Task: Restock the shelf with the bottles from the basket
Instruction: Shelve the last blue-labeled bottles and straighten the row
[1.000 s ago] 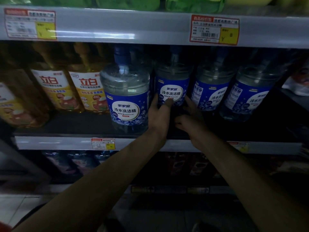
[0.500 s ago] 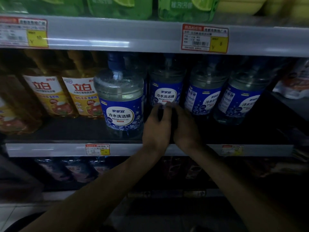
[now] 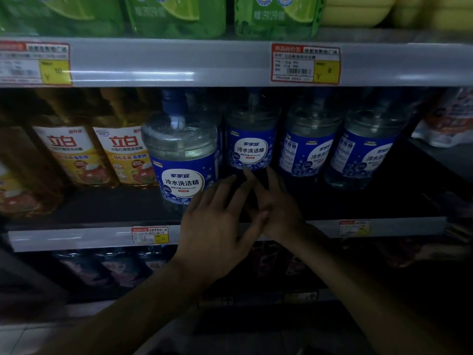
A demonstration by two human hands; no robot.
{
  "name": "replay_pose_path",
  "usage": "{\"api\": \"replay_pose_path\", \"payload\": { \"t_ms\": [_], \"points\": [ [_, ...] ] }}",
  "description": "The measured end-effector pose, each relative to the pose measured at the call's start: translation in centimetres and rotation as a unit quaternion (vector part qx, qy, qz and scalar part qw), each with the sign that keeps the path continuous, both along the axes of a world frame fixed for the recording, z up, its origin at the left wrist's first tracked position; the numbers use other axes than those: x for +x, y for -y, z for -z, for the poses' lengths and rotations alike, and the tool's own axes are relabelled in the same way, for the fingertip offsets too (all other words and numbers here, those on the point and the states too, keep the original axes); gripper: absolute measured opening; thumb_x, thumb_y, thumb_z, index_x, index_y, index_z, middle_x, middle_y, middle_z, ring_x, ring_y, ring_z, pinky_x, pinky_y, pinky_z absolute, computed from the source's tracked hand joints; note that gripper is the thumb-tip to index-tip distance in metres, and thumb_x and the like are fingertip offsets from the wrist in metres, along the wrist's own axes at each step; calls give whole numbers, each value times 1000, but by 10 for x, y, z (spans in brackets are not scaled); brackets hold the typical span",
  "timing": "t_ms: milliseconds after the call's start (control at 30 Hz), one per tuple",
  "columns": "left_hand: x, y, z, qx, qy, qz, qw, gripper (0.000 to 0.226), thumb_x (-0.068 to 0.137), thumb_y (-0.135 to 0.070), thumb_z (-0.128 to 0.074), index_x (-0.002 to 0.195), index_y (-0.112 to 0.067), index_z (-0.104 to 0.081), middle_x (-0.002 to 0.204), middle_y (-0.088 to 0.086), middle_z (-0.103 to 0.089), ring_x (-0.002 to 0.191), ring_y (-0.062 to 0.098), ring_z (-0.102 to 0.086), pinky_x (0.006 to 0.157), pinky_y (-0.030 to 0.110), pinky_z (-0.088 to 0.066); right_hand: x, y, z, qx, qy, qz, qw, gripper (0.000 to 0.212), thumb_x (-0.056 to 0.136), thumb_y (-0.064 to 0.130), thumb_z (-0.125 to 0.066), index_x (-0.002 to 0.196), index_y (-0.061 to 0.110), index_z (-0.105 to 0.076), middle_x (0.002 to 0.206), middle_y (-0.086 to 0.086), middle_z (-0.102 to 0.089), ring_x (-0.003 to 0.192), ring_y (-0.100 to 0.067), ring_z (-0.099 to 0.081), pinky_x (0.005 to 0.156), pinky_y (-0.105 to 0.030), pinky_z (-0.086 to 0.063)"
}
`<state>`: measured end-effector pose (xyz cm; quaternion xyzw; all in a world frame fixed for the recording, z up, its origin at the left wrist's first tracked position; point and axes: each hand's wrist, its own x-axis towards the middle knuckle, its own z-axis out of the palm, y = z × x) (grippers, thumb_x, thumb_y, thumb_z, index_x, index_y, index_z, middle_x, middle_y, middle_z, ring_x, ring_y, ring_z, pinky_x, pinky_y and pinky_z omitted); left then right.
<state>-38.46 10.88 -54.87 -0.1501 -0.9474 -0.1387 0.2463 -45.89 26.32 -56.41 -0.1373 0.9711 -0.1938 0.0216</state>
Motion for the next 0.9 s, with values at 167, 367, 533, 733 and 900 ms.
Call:
{"api": "replay_pose_path", "payload": {
  "t_ms": [167,367,533,733,900],
  "points": [
    [-3,4,-2,10,21,-27,999,60,104,-60,-32,143,-22,-57,147,6,-59,127,25,-61,101,41,-50,-6,6,3,1,2,15,1000,89,96,60,-55,155,53,11,167,-9,20,155,-36,6,122,-54,-25],
    [-5,5,-3,12,28,-27,999,58,105,-58,-32,143,-23,-56,147,4,-58,127,24,-60,101,39,-49,-8,6,5,10,-14,21,1000,86,95,63,-52,155,53,9,167,-12,17,155,-37,3,121,-55,-26],
    [-3,5,0,26,37,-26,999,57,104,-58,-31,142,-24,-56,146,2,-58,127,22,-59,100,39,-49,-8,8,2,22,-12,27,999,89,94,65,-54,156,53,9,166,-11,17,155,-38,1,119,-54,-29],
    [1,3,2,53,55,-22,997,56,104,-59,-30,145,-28,-52,146,-2,-56,126,20,-59,99,40,-52,-10,11,4,21,-20,31,999,88,94,65,-53,155,54,10,166,-11,17,154,-39,0,115,-53,-36],
    [2,-1,1,67,59,-17,996,57,102,-60,-32,146,-28,-50,146,-1,-55,129,22,-57,100,40,-52,-10,1,4,-15,-22,11,1000,83,98,54,-56,158,52,2,168,-8,13,155,-36,-1,119,-53,-32]
  ]
}}
